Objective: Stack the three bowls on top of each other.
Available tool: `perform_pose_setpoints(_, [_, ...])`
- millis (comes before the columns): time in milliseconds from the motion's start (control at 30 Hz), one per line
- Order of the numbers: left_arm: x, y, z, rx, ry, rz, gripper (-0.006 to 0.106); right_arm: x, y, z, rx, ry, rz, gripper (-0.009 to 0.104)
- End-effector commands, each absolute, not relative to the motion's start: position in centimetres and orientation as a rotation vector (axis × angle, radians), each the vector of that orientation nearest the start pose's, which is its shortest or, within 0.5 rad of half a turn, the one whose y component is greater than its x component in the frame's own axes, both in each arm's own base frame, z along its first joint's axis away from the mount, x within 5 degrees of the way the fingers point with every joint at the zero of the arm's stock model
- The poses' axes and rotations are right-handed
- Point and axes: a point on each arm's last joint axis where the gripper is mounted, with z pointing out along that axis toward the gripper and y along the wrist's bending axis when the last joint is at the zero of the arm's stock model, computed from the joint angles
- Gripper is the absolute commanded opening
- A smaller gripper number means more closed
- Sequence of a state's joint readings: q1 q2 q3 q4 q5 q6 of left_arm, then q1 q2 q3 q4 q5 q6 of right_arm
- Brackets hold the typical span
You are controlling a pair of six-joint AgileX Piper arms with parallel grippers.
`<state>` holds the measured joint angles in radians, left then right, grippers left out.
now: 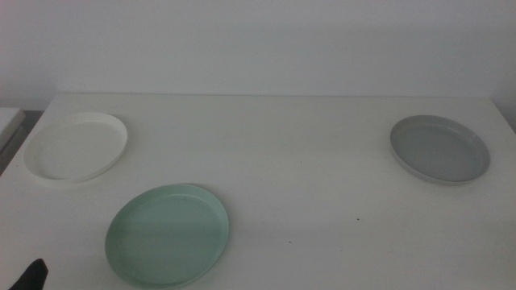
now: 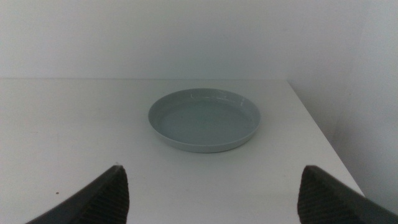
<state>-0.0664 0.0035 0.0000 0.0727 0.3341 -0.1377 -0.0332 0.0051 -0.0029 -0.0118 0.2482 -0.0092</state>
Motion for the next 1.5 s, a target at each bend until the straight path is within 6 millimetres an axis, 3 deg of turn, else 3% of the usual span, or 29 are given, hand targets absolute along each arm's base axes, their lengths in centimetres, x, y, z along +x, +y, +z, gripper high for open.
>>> perform_pose_setpoints(0, [5.5,-0.1,19.4,-0.052,1.805,-0.083,0.094,5.5,-0.3,19.2,0.009,1.723,-0.059,0.091])
perform_pose_setpoints(167, [6.9,0.0,25.5,-0.099,1.864,-0.076,0.094,5.5,-0.3,19.2,0.009,1.723,-0.059,0.091])
perform_pose_setpoints(367, [8.9,-0.4,32.4,-0.099,2.198,-0.106,0.094,5.5,-0.3,19.2,0.009,1.723,-0.059,0.091])
perform_pose_setpoints(467, [10.0,-0.6,34.4,-0.106,2.358,-0.128,0.094,5.5,-0.3,19.2,0.009,1.723,-0.059,0.091])
perform_pose_setpoints(600, [12.4,-0.7,35.4,-0.111,2.498,-0.128,0.094,5.5,-0.3,19.2,0.009,1.723,-0.059,0.091])
perform_pose_setpoints(1000, [21.0,-1.9,30.4,-0.003,2.712,-0.15,0.094,5.5,-0.3,19.2,0.009,1.723,-0.059,0.091])
perform_pose_setpoints(1467, [28.0,-3.8,21.0,-0.033,2.911,-0.144,0.094,5.5,-0.3,19.2,0.009,1.723,-0.059,0.091])
